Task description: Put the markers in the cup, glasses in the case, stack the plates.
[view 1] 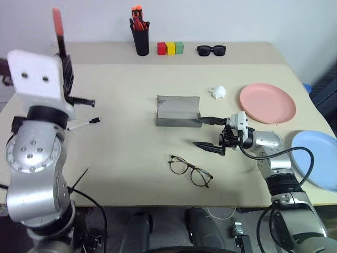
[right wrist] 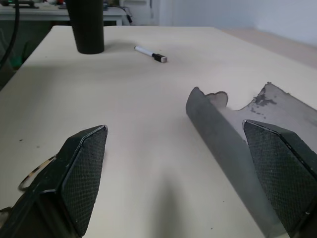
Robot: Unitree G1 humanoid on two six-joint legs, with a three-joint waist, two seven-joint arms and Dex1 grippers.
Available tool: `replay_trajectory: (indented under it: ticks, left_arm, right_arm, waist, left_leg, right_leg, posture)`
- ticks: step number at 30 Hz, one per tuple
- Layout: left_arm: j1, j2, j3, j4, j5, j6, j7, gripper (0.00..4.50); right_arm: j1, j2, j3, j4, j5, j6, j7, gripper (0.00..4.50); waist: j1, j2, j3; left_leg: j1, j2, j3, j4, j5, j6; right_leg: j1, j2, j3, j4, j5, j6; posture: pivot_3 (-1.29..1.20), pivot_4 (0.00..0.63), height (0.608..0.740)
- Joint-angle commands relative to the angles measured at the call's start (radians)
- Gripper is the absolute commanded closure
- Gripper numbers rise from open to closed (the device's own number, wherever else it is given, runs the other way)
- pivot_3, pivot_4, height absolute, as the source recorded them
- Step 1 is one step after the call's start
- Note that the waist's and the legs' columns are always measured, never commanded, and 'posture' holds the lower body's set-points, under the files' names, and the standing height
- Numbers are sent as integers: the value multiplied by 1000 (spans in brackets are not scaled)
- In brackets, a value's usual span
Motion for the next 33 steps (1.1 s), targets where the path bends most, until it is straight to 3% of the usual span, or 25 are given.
replay_trajectory:
  ticks: [1, 5, 8, 15, 22, 33]
  left_arm:
    - [132, -62, 83, -49, 111, -273, 115, 4448]
    - [261, -164, 137, -49, 182, -433, 217, 4448]
    - [396, -294, 151, -49, 251, -546, 310, 4448]
    - [497, -493, 179, -37, 273, -552, 411, 4448]
    - [441, -469, 191, 54, 260, -544, 434, 4448]
    - [235, -339, 258, 257, 170, -526, 409, 4448]
  right_arm:
    - [-42, 17, -1, 34, -5, -25, 26, 0]
    - [-73, 35, 1, 79, -17, -38, 39, 0]
    - [-102, 48, 4, 131, -28, -57, 65, 0]
    - [-130, 77, 12, 169, -40, -68, 95, 0]
    - [-126, 75, 7, 159, -41, -59, 111, 0]
    - [-60, 82, -20, 43, 14, -29, 103, 0]
  waist:
    - [2, 0, 0]
    - [5, 0, -1]
    - [4, -1, -1]
    - [4, -1, -1]
    - [2, -1, -1]
    - [3, -1, -1]
  left_leg:
    - [0, 0, 0, 0, 0, 0]
    - [0, 0, 1, 0, 0, 0]
    - [0, -1, 1, 1, 0, 0]
    - [1, 0, 1, 1, 0, 0]
    - [0, 0, 1, 1, 0, 0]
    - [0, 0, 0, 1, 0, 0]
  right_leg:
    - [0, 0, 0, -1, 0, -1]
    - [2, -1, 0, -3, 1, -1]
    - [3, -1, 0, -4, 1, -1]
    - [3, 0, 0, -4, 1, -1]
    - [3, 0, 0, -4, 1, 0]
    - [3, 0, -1, -4, 1, 0]
  posture:
    - [0, 150, 740]
    - [0, 150, 740]
    - [0, 150, 740]
    - [0, 150, 740]
    - [0, 150, 740]
    - [0, 150, 740]
